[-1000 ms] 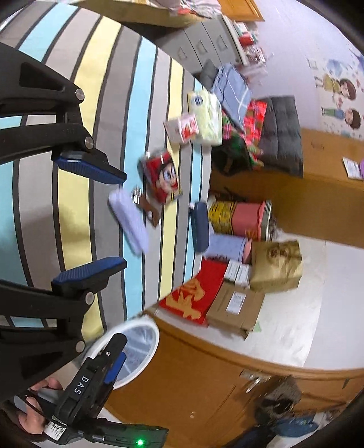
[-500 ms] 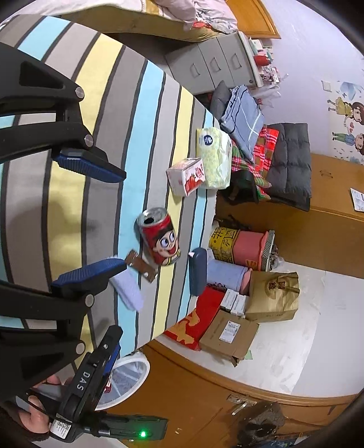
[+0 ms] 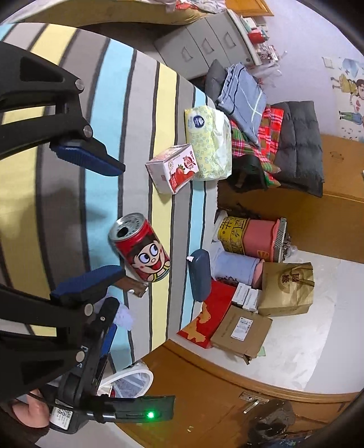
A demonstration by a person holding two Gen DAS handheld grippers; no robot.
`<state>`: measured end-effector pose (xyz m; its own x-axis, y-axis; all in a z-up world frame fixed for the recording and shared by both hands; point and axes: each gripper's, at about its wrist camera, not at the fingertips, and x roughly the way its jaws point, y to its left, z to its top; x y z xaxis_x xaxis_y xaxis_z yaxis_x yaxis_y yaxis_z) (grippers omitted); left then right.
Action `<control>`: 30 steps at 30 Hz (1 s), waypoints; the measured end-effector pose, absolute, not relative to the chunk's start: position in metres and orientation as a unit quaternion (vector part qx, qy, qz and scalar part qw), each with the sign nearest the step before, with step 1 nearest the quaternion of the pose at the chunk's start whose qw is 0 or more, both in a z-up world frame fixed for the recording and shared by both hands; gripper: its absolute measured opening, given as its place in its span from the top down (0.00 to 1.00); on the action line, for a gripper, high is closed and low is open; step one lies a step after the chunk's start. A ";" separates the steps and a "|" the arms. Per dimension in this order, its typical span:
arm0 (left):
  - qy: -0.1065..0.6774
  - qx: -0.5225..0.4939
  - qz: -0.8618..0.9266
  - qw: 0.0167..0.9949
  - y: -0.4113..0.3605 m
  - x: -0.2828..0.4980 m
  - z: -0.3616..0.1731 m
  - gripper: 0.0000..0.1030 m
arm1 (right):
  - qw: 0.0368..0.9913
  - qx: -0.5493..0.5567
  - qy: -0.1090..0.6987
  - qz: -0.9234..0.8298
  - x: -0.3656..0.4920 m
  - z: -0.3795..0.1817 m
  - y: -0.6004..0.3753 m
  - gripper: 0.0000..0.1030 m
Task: Collect trash
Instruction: 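Grasp the blue-white foam sleeve with the right tool while the left tool grasps the second red can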
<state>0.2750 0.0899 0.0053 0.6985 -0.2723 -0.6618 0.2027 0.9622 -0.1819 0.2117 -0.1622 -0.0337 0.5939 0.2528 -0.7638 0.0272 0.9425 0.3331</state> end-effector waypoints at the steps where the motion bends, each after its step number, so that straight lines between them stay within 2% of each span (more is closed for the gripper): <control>1: 0.368 -0.048 -0.132 0.919 0.089 0.280 0.004 0.36 | 0.877 0.157 0.450 0.061 0.214 -0.035 -0.162 0.37; 6: 0.372 -0.042 -0.150 0.915 0.082 0.303 0.002 0.36 | 0.878 0.137 0.457 0.048 0.222 -0.035 -0.159 0.37; 9: 0.373 -0.042 -0.163 0.913 0.077 0.316 -0.001 0.36 | 0.881 0.126 0.451 0.058 0.221 -0.033 -0.160 0.56; 13: 0.384 -0.026 -0.175 0.906 0.066 0.330 -0.009 0.36 | 0.880 0.122 0.452 0.078 0.219 -0.031 -0.161 0.70; 15: 0.386 -0.022 -0.172 0.906 0.063 0.334 -0.011 0.36 | 0.882 0.110 0.451 0.081 0.217 -0.028 -0.162 0.73; 30: 0.421 0.016 -0.206 0.883 0.026 0.359 -0.035 0.36 | 0.887 0.089 0.449 0.060 0.217 -0.025 -0.191 0.75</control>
<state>0.3592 0.0263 -0.0346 0.5607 -0.3508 -0.7500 0.3779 0.9144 -0.1451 0.2171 -0.1911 -0.0250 0.5904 0.1871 -0.7852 -0.0273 0.9768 0.2123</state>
